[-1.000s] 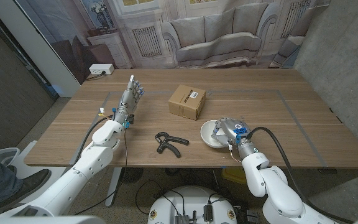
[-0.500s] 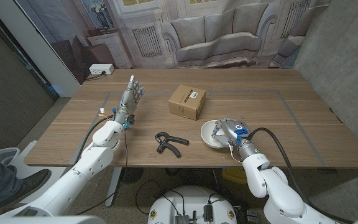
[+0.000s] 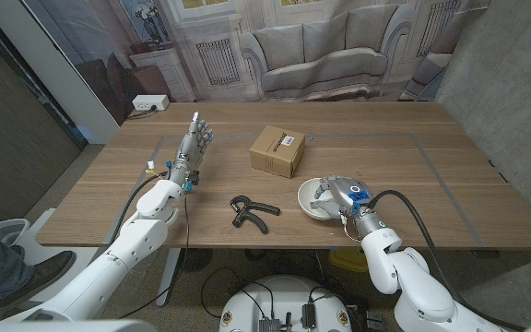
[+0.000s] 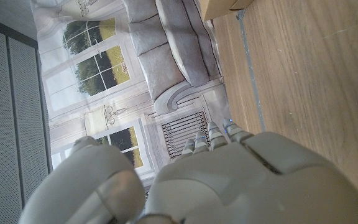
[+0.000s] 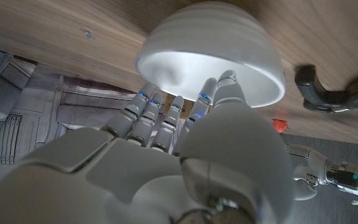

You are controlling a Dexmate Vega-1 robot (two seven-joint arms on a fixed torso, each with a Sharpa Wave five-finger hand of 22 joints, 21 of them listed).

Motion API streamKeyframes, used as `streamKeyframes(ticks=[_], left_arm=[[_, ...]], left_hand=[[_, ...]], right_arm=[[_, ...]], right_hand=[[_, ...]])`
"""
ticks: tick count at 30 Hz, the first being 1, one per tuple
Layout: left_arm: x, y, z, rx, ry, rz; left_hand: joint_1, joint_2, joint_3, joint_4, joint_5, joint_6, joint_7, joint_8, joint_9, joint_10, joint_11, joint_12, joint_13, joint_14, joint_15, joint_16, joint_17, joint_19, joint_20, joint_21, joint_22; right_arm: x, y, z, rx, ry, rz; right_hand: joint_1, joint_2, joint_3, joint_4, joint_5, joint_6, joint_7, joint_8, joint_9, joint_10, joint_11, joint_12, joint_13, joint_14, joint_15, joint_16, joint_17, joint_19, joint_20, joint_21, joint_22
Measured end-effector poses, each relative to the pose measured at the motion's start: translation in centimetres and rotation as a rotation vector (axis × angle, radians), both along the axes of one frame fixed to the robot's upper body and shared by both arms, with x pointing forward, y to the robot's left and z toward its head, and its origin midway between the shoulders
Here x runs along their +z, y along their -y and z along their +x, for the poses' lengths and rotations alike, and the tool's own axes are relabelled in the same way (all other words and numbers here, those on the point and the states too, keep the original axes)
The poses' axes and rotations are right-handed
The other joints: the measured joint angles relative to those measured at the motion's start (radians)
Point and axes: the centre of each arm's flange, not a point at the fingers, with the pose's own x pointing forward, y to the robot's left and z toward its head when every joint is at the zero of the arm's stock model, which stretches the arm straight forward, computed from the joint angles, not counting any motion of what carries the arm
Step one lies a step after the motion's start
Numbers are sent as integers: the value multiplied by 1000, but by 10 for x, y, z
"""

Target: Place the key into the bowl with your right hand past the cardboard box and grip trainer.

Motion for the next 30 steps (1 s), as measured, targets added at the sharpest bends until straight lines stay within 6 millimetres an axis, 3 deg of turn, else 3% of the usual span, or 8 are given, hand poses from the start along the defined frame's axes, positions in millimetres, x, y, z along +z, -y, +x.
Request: streamKeyframes(ticks=[6, 18, 25, 30], left_arm=[[0, 0, -1, 0, 0, 0], [0, -1, -2, 2, 2, 1], [2, -1, -1, -1, 4, 2], [3, -3, 1, -2, 2, 4]], left_hand=[[0, 0, 0, 0, 0, 0, 0, 0, 0, 0, 0, 0, 0, 0, 0, 0, 0, 0, 0, 0, 0], [0, 0, 0, 0, 0, 0, 0, 0, 0, 0, 0, 0, 0, 0, 0, 0, 0, 0, 0, 0, 0], [0, 0, -4, 4, 0, 0, 0, 0, 0, 0, 0, 0, 0, 0, 0, 0, 0, 0, 0, 0, 0], [0, 0, -4, 4, 0, 0, 0, 0, 0, 0, 0, 0, 0, 0, 0, 0, 0, 0, 0, 0, 0]], right_arm=[[1, 0, -2, 7, 10, 4], [3, 0, -4, 13, 25, 12], [5, -1, -6, 21, 41, 22], [7, -1, -9, 32, 49, 34]], right_hand=[[-7, 0, -4, 4, 0, -29, -2, -15, 2, -7, 0, -4, 0, 0, 0, 0, 0, 0, 0, 0, 0], [-26, 2, -8, 8, -8, -35, 0, -15, 2, -7, 0, -4, 0, 0, 0, 0, 2, 0, 0, -3, 0], [-55, 3, -18, 18, -8, -65, 1, -33, 5, -7, 0, 4, 4, 0, 0, 5, 2, 0, 0, -7, 0], [-84, 5, -29, 35, -15, -102, -18, -52, -1, -7, 0, 4, 4, 0, 0, 5, 2, 0, 0, -10, 1]])
